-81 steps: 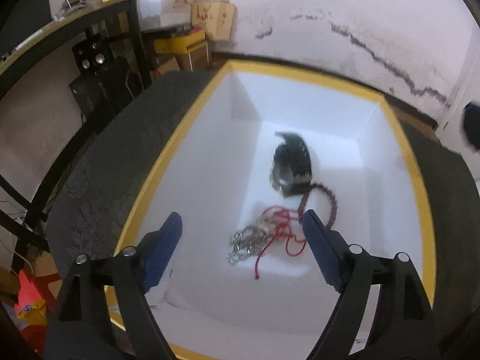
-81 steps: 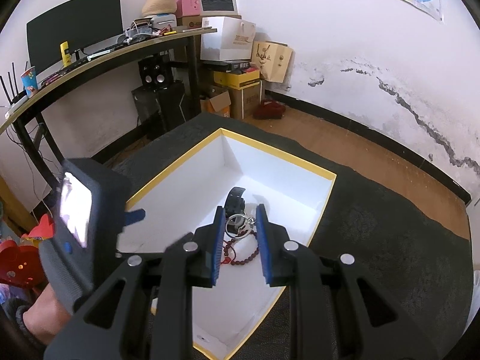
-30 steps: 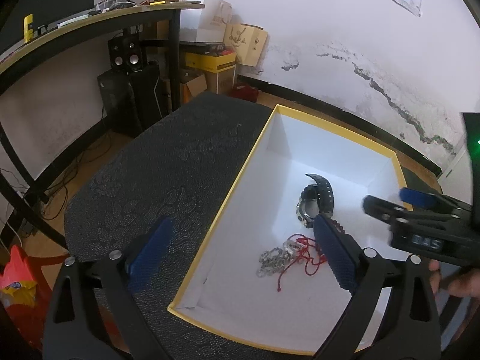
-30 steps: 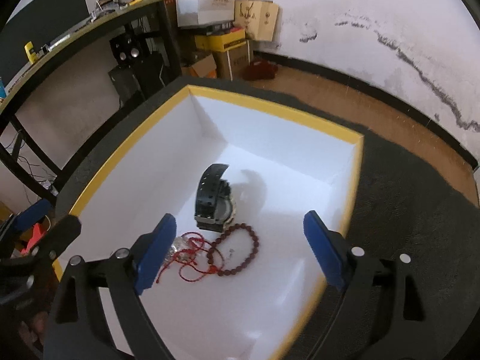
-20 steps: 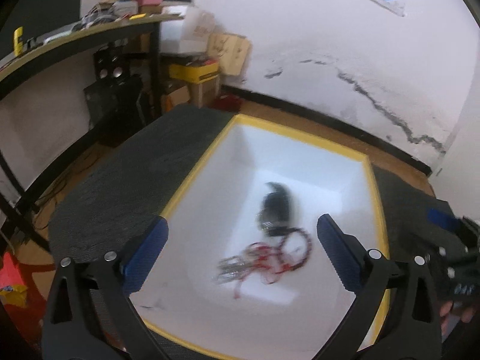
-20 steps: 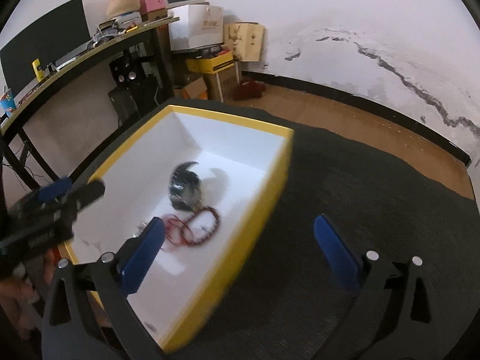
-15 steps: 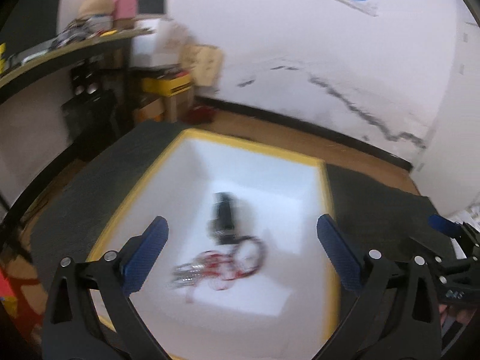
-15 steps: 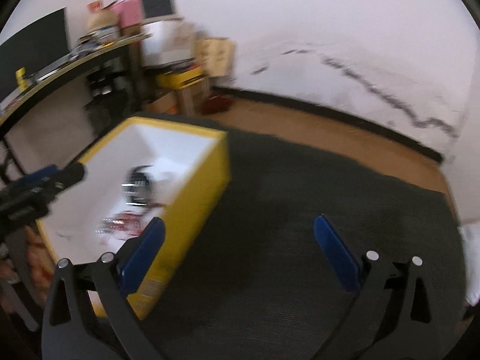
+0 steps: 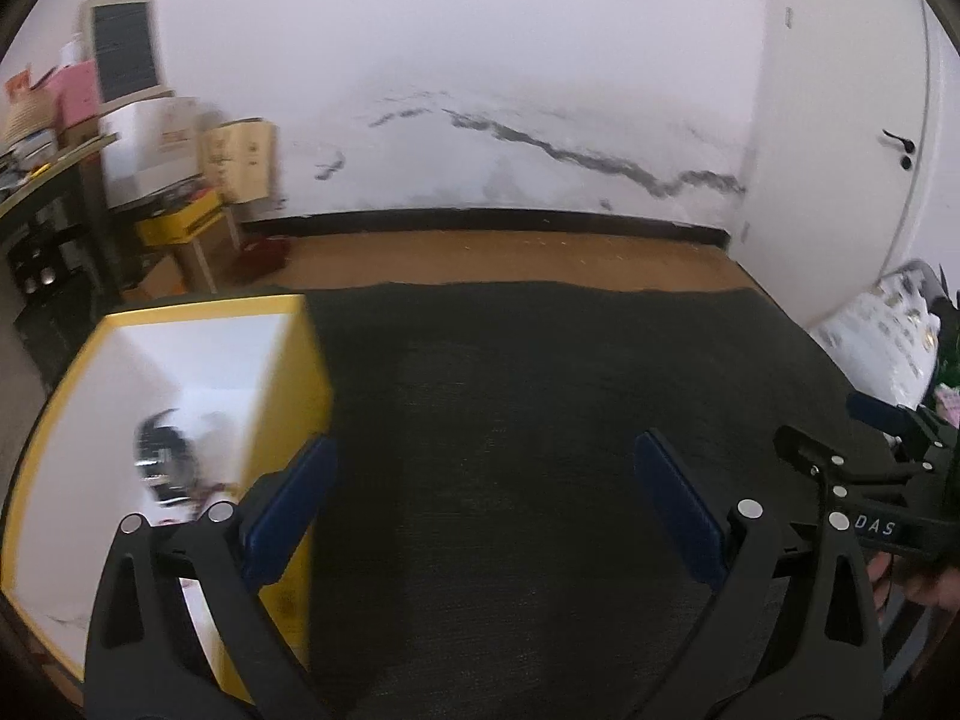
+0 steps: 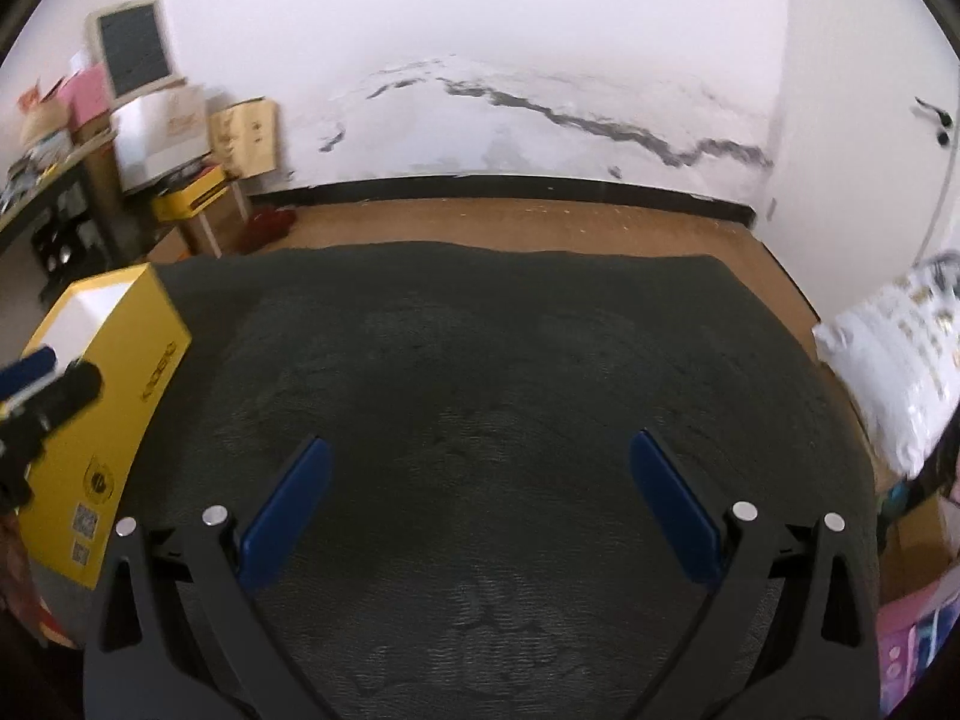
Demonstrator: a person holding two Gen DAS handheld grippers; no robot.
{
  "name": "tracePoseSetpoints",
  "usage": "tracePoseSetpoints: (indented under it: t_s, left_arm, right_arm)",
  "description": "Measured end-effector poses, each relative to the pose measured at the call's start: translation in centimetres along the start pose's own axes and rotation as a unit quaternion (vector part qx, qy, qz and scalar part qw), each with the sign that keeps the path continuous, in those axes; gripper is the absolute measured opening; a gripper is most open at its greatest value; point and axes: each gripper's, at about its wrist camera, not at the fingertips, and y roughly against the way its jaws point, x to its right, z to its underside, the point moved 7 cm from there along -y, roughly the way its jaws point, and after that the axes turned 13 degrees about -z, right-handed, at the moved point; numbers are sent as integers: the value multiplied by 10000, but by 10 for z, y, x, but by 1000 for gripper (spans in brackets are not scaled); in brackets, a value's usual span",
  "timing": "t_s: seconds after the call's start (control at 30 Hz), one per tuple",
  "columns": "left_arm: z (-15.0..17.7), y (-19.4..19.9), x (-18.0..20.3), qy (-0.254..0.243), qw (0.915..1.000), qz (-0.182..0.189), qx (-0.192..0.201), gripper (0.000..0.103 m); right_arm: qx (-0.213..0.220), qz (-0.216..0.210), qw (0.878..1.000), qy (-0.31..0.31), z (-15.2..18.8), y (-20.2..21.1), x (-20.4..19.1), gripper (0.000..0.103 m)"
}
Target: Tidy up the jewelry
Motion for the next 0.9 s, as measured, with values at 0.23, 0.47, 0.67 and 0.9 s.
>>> tracePoseSetpoints:
  t_s: [0.23,0.47,0.67,0.9]
  left_arm:
    - [3,-12,46,-214,9997,-75,44,97]
    - [10,-21,59,-241,9996,-161,-60,97]
    - [17,-26,61,-247,9994,-88,-234,97]
    - [18,-28,52,-202,9992,-89,-323,97]
  right_arm:
    - [-204,33,9998,-49,8,-7,27,96]
    - [-266,-104,9996,-27,15,-2,29,96]
    - [-218,-125,9997,-35,12,2,27,96]
    - [-248,-109,9996,-22,13,-3,23,96]
